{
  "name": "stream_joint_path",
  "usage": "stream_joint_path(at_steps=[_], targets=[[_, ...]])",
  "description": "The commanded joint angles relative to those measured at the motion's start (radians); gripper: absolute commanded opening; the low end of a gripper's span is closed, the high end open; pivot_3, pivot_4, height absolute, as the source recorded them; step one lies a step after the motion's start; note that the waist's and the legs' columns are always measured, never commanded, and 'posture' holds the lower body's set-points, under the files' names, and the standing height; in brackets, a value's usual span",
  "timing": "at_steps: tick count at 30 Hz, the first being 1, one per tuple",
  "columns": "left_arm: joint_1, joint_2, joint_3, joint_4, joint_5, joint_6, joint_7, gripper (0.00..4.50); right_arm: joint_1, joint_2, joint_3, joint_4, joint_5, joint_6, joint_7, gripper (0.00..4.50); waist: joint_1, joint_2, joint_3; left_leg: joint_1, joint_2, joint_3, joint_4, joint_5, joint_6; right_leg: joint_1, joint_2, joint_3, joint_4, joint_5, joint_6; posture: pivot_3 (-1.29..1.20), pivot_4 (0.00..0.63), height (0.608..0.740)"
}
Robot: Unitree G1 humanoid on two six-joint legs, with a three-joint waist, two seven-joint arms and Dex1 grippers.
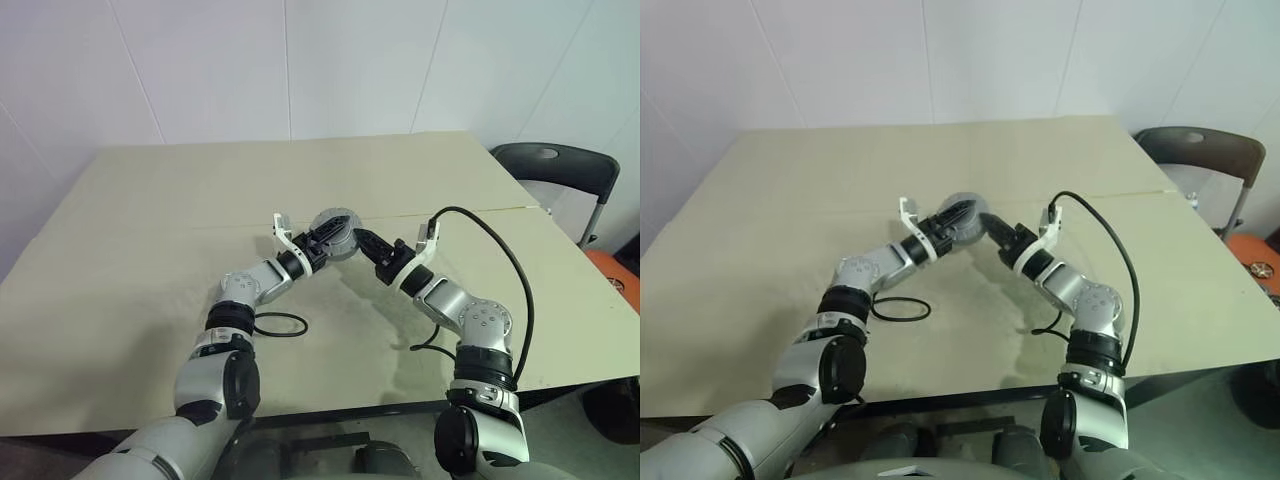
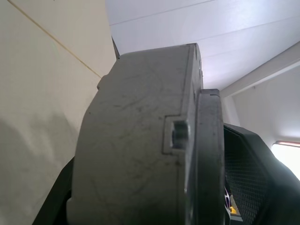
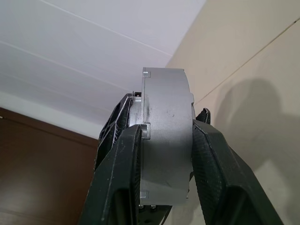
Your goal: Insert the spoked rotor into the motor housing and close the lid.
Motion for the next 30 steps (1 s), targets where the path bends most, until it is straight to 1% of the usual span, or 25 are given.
stream_joint_path(at_steps=[1,5,10,15,17,19,23,30], targets=[[-0.047,-0.007,0.051,-0.041,-0.082,0.031,-0.046,2.94,-0.056,0.004,-0.025,-0.005,0.043,-0.053,-0.009,1.27,0.000,0.000,0.000,0.000,0.000,0.000,0.000,0.000,0.000,0.000,0.000,0.000,0.000,0.000,0.000,0.00,0.000,0.740],[-0.048,-0.017,0.079,-0.071,-0.120,0.057,-0.066,2.94,-0.080,0.021,-0.048,0.042,0.045,-0.089,-0.045,1.27,-0.001,0.000,0.000,0.000,0.000,0.000,0.000,0.000,0.000,0.000,0.000,0.000,0.000,0.000,0.000,0.00,0.000,0.740],[-0.048,-0.021,0.096,-0.076,-0.121,0.055,-0.068,2.94,-0.088,0.023,-0.070,0.082,0.041,-0.153,-0.085,1.27,0.002,0.000,0.000,0.000,0.000,0.000,0.000,0.000,0.000,0.000,0.000,0.000,0.000,0.000,0.000,0.00,0.000,0.740],[-0.056,-0.022,0.123,-0.073,-0.127,0.041,-0.073,2.94,-0.091,0.010,-0.087,0.110,0.056,-0.186,-0.090,1.27,0.002,0.000,0.000,0.000,0.000,0.000,0.001,0.000,0.000,0.000,0.000,0.000,0.000,0.000,0.000,0.00,0.000,0.740],[-0.062,-0.020,0.139,-0.061,-0.129,0.026,-0.069,2.94,-0.086,0.011,-0.085,0.103,0.065,-0.197,-0.093,1.92,0.010,0.000,0.000,0.000,0.000,-0.001,0.001,0.000,0.000,0.001,0.000,0.000,0.000,0.000,0.000,0.00,0.000,0.740],[-0.065,-0.017,0.147,-0.053,-0.132,0.013,-0.068,2.94,-0.085,0.013,-0.083,0.099,0.066,-0.214,-0.099,2.48,0.006,-0.001,0.001,0.000,-0.001,0.000,0.001,0.000,0.000,0.001,0.000,0.001,0.000,0.000,0.000,0.00,0.000,0.740],[-0.077,-0.011,0.168,-0.032,-0.127,-0.055,-0.054,2.94,-0.086,0.001,-0.041,0.093,0.021,-0.241,-0.100,3.86,-0.004,-0.001,0.001,0.000,0.000,0.000,0.001,0.000,0.000,0.000,0.001,0.002,0.001,0.000,0.000,0.00,0.000,0.740],[-0.100,0.009,0.200,0.029,-0.117,-0.158,-0.031,2.94,-0.088,-0.008,-0.010,0.095,0.000,-0.253,-0.078,3.86,-0.001,-0.001,0.001,0.001,0.000,0.000,0.002,0.001,-0.001,0.000,0.001,0.002,0.003,0.000,0.000,0.00,0.000,0.740]])
